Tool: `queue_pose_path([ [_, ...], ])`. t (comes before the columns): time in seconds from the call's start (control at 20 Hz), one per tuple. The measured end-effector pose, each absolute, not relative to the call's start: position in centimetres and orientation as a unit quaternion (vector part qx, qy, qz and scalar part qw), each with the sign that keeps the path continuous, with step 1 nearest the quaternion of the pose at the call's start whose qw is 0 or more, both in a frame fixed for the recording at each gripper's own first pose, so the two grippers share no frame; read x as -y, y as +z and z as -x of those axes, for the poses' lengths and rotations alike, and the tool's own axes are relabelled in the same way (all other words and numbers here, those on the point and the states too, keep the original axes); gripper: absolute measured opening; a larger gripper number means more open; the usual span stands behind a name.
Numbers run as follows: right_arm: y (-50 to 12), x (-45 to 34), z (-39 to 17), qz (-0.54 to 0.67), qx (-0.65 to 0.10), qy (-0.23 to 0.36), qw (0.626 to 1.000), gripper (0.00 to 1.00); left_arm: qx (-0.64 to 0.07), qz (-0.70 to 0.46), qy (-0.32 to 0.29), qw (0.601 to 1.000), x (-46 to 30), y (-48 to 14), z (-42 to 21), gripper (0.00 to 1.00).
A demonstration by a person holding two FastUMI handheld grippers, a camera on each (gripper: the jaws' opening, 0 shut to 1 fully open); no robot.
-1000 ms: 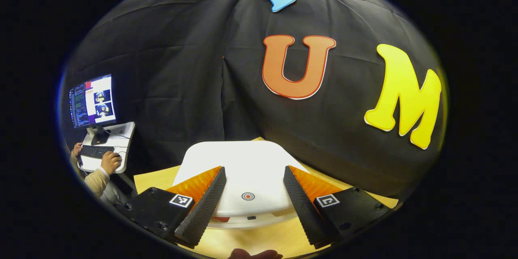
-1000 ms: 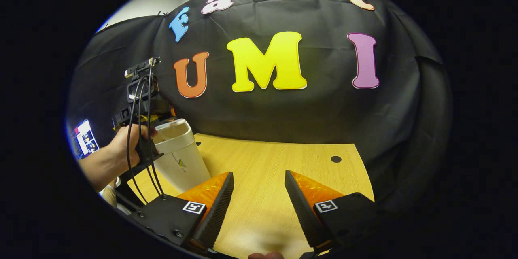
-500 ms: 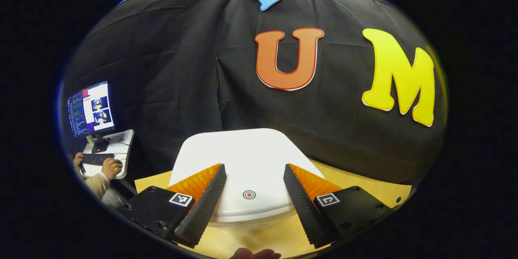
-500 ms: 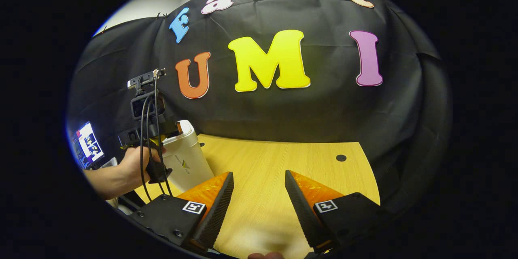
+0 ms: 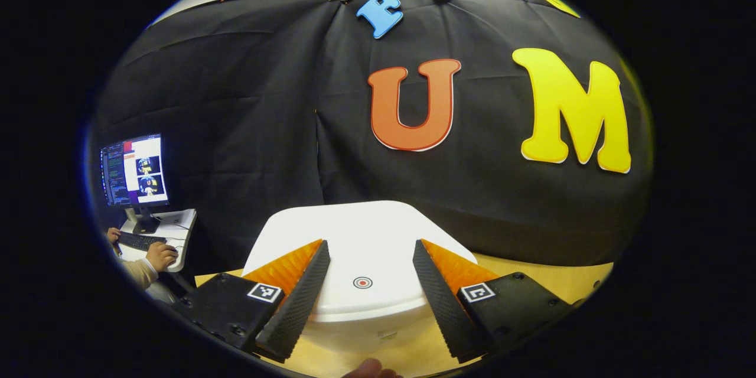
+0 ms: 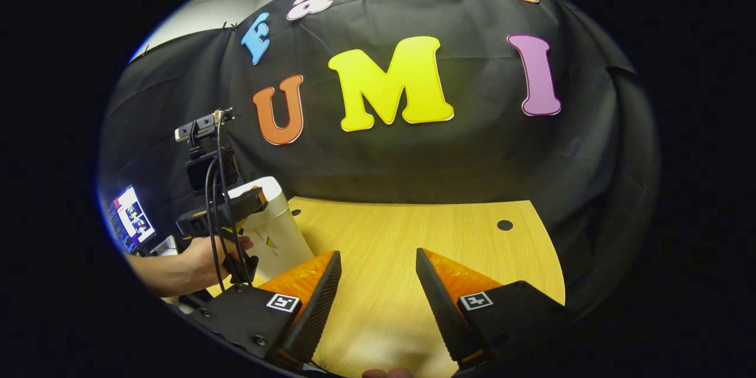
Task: Press the lid of the desktop garbage bin to open it, pick up the crumpled paper on the desktop and throw it into the bin, then pick up the pop can on the desktop and drop it into the bin, and finally close the garbage bin lid.
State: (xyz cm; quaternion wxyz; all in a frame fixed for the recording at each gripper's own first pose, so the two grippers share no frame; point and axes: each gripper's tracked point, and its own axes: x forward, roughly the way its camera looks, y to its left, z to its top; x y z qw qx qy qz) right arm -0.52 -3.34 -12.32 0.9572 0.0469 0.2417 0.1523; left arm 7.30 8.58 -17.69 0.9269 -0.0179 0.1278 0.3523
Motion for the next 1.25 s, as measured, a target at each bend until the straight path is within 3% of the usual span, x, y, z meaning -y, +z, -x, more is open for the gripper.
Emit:
queue_pose_path([
  [0.25,-10.0,4.5,-1.2,-0.054,-0.195,0.114,0.973,0.82,-0.104,0.009,0.268,0.958,-6.4,-14.1,-8.1,0.92],
  [0.45,-5.8,4.2,-1.6,-0.047,-0.130,0.079,0.987,0.82,-0.024,-0.011,0.110,0.994,0.0,-6.6,-6.4,0.92],
  [0.55,-4.7,3.7,-1.2,-0.037,-0.112,0.074,0.990,0.82,0.007,-0.018,0.074,0.997,1.7,-3.8,-5.1,0.93],
  [0.95,0.1,4.6,-0.2,-0.012,-0.027,0.008,1.000,0.84,0.002,0.015,-0.011,1.000,6.1,-2.7,-0.3,0.93],
  [1.25,0.3,4.8,0.3,-0.011,-0.021,-0.005,1.000,0.83,-0.007,0.011,-0.021,1.000,6.9,-3.3,1.2,0.93],
])
